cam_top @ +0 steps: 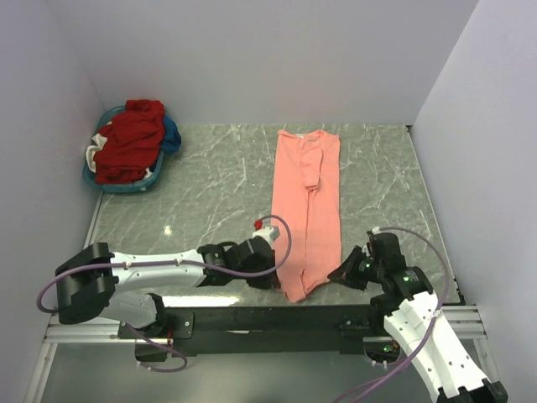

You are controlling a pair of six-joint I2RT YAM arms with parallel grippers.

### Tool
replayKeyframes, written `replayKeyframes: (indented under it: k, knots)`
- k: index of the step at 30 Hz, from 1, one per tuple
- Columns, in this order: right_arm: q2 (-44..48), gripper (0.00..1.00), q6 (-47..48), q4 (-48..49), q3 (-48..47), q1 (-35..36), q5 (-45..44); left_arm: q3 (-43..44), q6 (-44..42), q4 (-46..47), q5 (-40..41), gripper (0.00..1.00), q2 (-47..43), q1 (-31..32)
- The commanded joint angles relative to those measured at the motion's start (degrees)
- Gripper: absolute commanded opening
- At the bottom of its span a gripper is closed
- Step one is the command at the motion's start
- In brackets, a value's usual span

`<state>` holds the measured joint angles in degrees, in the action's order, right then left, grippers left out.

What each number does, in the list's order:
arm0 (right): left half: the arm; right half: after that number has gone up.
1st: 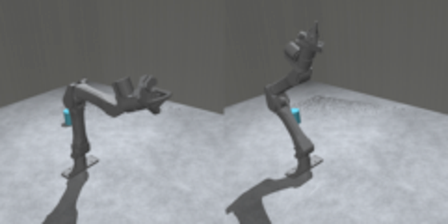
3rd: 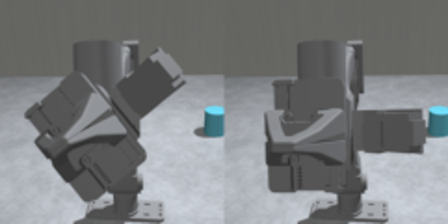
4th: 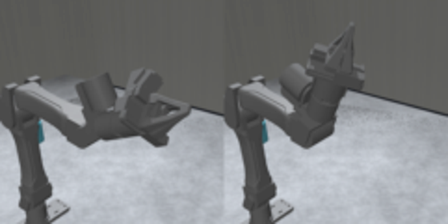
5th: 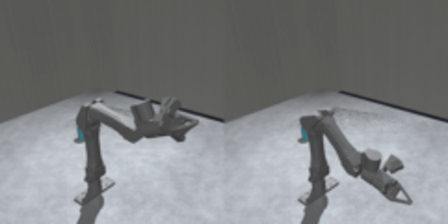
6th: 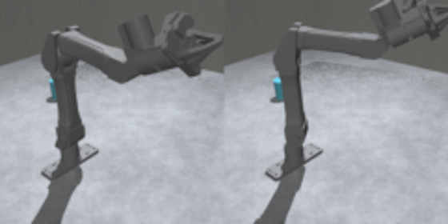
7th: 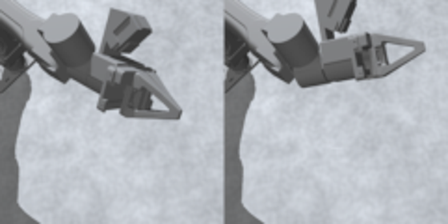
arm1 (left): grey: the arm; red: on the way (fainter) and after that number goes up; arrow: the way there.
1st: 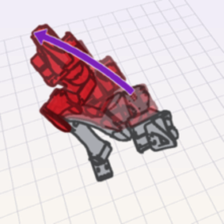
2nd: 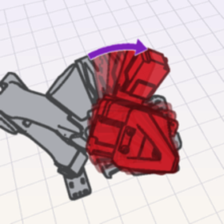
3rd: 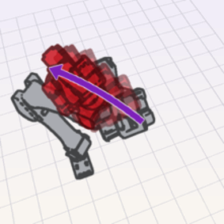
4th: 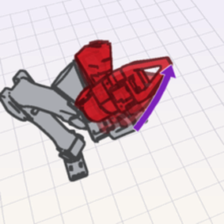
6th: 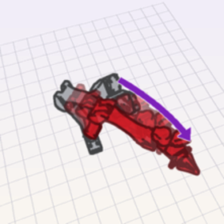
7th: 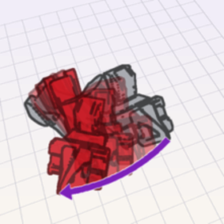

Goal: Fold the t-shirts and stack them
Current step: Fold the tshirt

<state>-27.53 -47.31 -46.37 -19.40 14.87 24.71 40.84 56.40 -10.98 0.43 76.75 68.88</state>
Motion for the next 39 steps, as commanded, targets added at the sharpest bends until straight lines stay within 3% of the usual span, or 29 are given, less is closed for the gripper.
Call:
replayKeyframes:
  k: [1,6,14,23,30,39]
  knots:
    - [-0.8,0.0,-3.2,9.4,-4.9,0.3,-5.1,3.8,-3.1,0.8,0.1,0.07,1.2,-5.0]
    - [-7.7,0.0,-1.5,17.9,-10.0,0.3,-16.1,9.9,-4.9,2.2,0.1,0.06,4.1,-11.7]
    - [-27.7,0.0,2.0,32.1,-17.8,-1.1,-22.1,19.3,-4.7,3.4,0.0,0.06,13.5,-22.3]
    - [-45.3,0.0,2.4,42.9,-23.0,-6.9,-16.1,34.6,-9.4,-0.4,-1.9,0.04,27.5,-29.2]
    - [-51.9,0.0,2.3,46.3,-24.9,-11.4,-10.8,44.9,-11.6,-3.3,-4.5,0.06,35.6,-31.4]
    - [-59.4,0.0,2.9,46.3,-30.4,-13.7,-7.5,51.7,-13.0,-5.7,-6.0,0.06,41.5,-34.2]
